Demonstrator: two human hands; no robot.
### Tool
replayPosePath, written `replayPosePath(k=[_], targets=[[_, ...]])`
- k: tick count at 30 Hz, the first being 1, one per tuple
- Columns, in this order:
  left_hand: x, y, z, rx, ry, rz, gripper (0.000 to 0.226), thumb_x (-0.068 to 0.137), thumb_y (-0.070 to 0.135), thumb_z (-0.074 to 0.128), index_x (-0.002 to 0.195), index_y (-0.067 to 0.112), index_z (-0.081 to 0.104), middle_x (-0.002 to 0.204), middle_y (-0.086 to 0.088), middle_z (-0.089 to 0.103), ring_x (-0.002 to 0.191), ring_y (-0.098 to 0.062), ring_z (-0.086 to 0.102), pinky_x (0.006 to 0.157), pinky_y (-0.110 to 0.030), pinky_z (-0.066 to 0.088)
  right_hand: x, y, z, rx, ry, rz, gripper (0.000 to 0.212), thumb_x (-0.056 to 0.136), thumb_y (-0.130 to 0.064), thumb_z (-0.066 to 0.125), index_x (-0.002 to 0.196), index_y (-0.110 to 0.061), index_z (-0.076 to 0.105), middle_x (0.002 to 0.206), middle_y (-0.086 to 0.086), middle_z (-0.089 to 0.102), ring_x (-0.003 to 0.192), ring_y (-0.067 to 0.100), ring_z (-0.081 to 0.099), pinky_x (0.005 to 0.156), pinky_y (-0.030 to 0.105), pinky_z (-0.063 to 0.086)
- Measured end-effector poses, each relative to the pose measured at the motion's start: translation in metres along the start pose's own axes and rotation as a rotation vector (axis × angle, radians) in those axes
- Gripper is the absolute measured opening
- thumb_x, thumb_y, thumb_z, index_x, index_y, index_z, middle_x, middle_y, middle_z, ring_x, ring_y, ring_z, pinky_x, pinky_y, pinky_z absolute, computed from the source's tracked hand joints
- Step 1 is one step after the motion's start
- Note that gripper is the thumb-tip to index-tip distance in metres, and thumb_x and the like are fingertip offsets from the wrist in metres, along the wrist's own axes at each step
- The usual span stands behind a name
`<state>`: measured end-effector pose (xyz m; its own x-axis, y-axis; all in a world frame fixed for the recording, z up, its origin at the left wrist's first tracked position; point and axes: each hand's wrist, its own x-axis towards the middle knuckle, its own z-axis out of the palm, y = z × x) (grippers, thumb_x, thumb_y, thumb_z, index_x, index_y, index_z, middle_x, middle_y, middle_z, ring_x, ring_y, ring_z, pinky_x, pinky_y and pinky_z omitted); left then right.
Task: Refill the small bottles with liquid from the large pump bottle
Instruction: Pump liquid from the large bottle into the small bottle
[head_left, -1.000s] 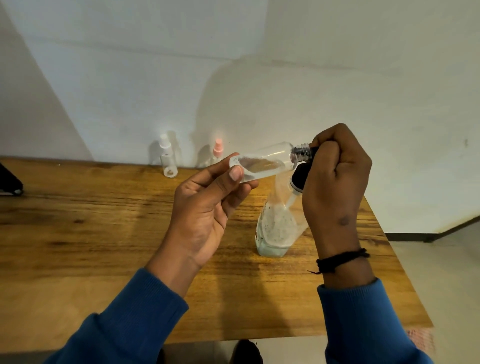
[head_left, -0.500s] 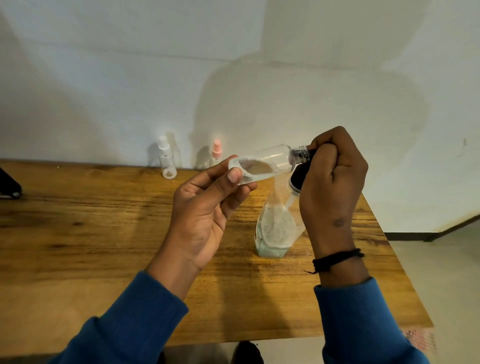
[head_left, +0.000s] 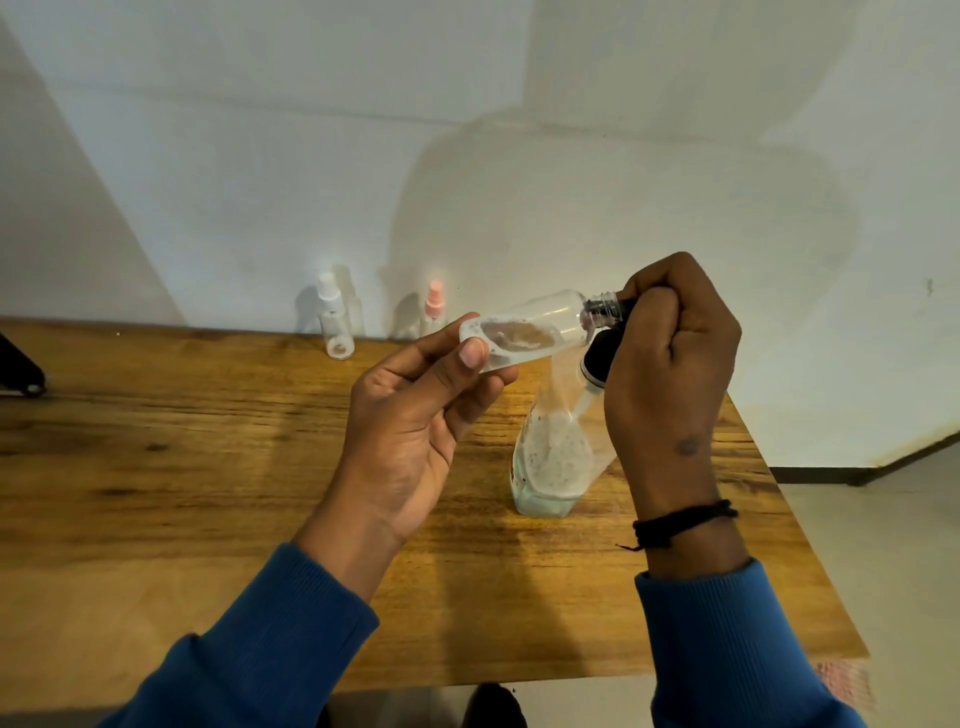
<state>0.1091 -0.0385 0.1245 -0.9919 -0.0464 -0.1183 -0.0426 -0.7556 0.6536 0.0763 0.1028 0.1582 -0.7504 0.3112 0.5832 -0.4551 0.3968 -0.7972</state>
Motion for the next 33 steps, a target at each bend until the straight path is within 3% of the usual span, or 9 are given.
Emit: replayPosePath(k=[17,22,26,30,33], targets=[[-0.0012,-0.0004,0.0006,0.001,-0.004,0.000,0.025,0.070,0.009,0.070,0.094,0.007,0.072,0.085,-0.009,0.075,0.076,-0.024,0.074,0.064,-0.020,0.059,-0.0011,-0.0027,0.0002,0.013,0.011,-0.014,0.028,0.090,0.011,0.034,0.075,-0.005,0.052,0.059,-0.004,0.043,0.049,-0.001,0.044,0.046,0.007,0.028],[-0.0015,0.0011,-0.0004,0.002,0.007,-0.013,0.030,0.067,0.010,0.073,0.096,0.004,0.074,0.095,-0.016,0.075,0.077,-0.024,0.074,0.064,-0.020,0.059,-0.0036,-0.0037,0.0024,0.045,0.014,0.023,0.029,0.090,0.013,0.033,0.075,-0.004,0.052,0.058,-0.002,0.042,0.047,-0.002,0.046,0.044,0.007,0.029],[-0.0017,0.0013,0.0009,0.005,-0.002,-0.009,0.021,0.065,0.010,0.074,0.086,0.008,0.078,0.091,-0.014,0.075,0.076,-0.024,0.074,0.063,-0.020,0.058,0.0005,-0.0043,-0.0010,-0.021,0.013,-0.020,0.027,0.089,0.010,0.035,0.075,-0.002,0.055,0.059,-0.004,0.046,0.050,-0.003,0.048,0.045,0.007,0.029],[-0.0011,0.0006,-0.0004,0.004,0.013,-0.006,0.031,0.068,0.009,0.073,0.098,0.003,0.073,0.095,-0.017,0.074,0.076,-0.024,0.074,0.063,-0.020,0.059,-0.0033,-0.0029,0.0025,0.034,0.026,0.006,0.027,0.089,0.013,0.034,0.076,0.002,0.054,0.056,-0.010,0.043,0.048,-0.003,0.046,0.045,0.006,0.029],[-0.0013,0.0015,0.0000,-0.003,0.017,-0.009,0.028,0.068,0.009,0.073,0.095,0.003,0.074,0.094,-0.018,0.074,0.076,-0.024,0.074,0.063,-0.020,0.059,-0.0031,-0.0035,0.0021,0.038,0.014,0.016,0.028,0.089,0.014,0.034,0.075,0.000,0.053,0.054,-0.008,0.043,0.047,-0.002,0.045,0.045,0.005,0.028]])
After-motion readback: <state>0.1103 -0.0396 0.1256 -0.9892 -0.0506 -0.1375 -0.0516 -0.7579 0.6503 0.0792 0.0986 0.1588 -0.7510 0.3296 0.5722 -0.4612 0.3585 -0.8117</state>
